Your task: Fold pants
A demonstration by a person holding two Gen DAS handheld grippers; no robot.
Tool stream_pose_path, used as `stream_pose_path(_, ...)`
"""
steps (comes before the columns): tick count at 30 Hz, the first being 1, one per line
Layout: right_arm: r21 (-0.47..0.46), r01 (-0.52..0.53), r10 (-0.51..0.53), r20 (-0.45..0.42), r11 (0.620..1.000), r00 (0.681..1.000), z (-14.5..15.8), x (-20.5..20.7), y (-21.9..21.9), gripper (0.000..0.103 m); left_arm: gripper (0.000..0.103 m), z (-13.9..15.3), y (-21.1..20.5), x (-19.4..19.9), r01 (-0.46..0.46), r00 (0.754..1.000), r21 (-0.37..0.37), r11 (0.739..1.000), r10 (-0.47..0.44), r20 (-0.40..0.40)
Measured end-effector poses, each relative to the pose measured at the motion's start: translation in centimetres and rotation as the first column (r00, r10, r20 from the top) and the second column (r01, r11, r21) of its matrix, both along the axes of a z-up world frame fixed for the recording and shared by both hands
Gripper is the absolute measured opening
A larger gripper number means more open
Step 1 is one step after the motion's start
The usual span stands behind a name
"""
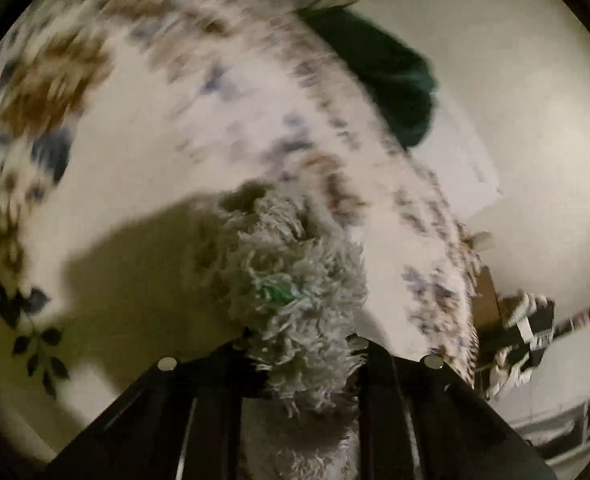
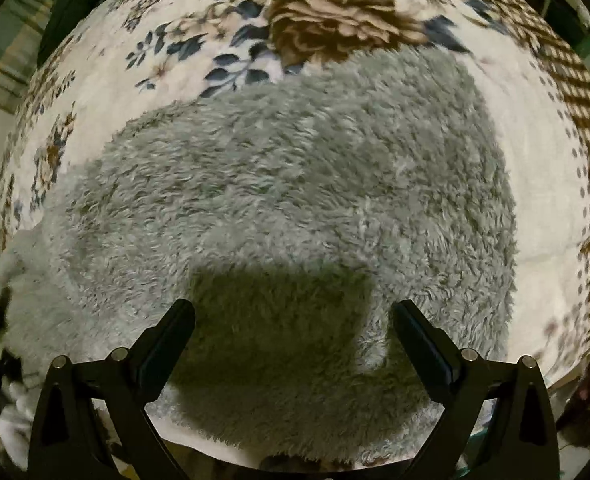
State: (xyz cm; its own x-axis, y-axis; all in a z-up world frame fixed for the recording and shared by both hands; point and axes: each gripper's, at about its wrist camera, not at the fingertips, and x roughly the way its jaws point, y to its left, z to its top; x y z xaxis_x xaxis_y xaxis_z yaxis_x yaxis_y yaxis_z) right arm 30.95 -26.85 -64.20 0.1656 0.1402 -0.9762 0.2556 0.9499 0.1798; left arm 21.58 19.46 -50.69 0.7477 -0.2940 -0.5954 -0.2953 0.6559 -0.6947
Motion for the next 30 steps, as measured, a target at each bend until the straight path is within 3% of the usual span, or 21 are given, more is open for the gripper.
stream_pose_path(3, 0.029, 0.004, -0.005, 0.013, 1.000, 1.000, -0.1, -0.3, -0.7, 0.101, 0.012, 5.0, -3.0, -0.4, 0.086, 0.992, 0.033, 0.996, -0.088, 0.091)
stream_pose_path(6, 0.070, 0.007, -0.010, 0.030, 0.998, 0.999, 0.3, -1.0, -2.1, 0.101, 0.012, 9.8, -6.9, -0.8, 0.194, 0.965, 0.080, 0.978, -0.205, 0.162)
stream_pose_path(7, 0.081, 0.011, -0.014, 0.039, 0.997, 0.999, 0.6, -1.3, -2.8, 0.101, 0.012, 11.8, -9.6, -0.8, 0.254, 0.946, 0.102, 0.962, -0.269, 0.180)
stream_pose_path(11, 0.115, 0.054, -0.062, 0.068, 0.992, 0.996, 2.7, -3.2, -6.9, 0.101, 0.012, 14.8, -18.9, -1.3, 0.438, 0.865, 0.115, 0.892, -0.453, 0.215)
stream_pose_path(16, 0.101, 0.143, -0.153, 0.096, 0.985, 0.984, 5.1, -6.7, -14.7, 0.101, 0.012, 13.2, -31.1, -1.1, 0.626, 0.754, 0.105, 0.773, -0.634, 0.172)
stream_pose_path(20, 0.077, 0.233, -0.239, 0.078, 0.969, 0.968, 5.0, -8.8, -21.2, 0.101, 0.012, 9.4, -39.3, -0.7, 0.742, 0.650, 0.130, 0.658, -0.753, 0.102)
stream_pose_path(21, 0.075, 0.251, -0.256, 0.074, 0.965, 0.964, 4.9, -9.5, -22.7, 0.101, 0.012, 8.5, -40.5, -0.7, 0.757, 0.636, 0.125, 0.641, -0.767, 0.085)
stream_pose_path(24, 0.073, 0.310, -0.314, 0.060, 0.948, 0.948, 4.2, -11.0, -26.4, 0.101, 0.013, 5.4, -44.2, -0.3, 0.815, 0.577, 0.086, 0.572, -0.816, -0.038)
stream_pose_path(27, 0.118, 0.345, -0.352, 0.046, 0.931, 0.935, 3.6, -11.5, -28.3, 0.101, 0.025, 3.9, -46.0, -0.2, 0.830, 0.557, 0.092, 0.550, -0.808, -0.191)
stream_pose_path(28, 0.130, 0.351, -0.358, 0.041, 0.928, 0.933, 3.3, -11.4, -28.4, 0.101, 0.038, 4.2, -46.1, -0.3, 0.828, 0.560, 0.111, 0.549, -0.802, -0.206)
stream_pose_path(29, 0.145, 0.356, -0.365, 0.040, 0.923, 0.930, 3.1, -11.6, -28.7, 0.101, 0.068, 4.9, -46.2, -0.9, 0.823, 0.569, 0.139, 0.551, -0.799, -0.195)
stream_pose_path(30, 0.159, 0.358, -0.368, 0.045, 0.920, 0.929, 3.1, -11.6, -28.8, 0.101, 0.088, 5.9, -46.0, -1.2, 0.816, 0.576, 0.172, 0.552, -0.800, -0.168)
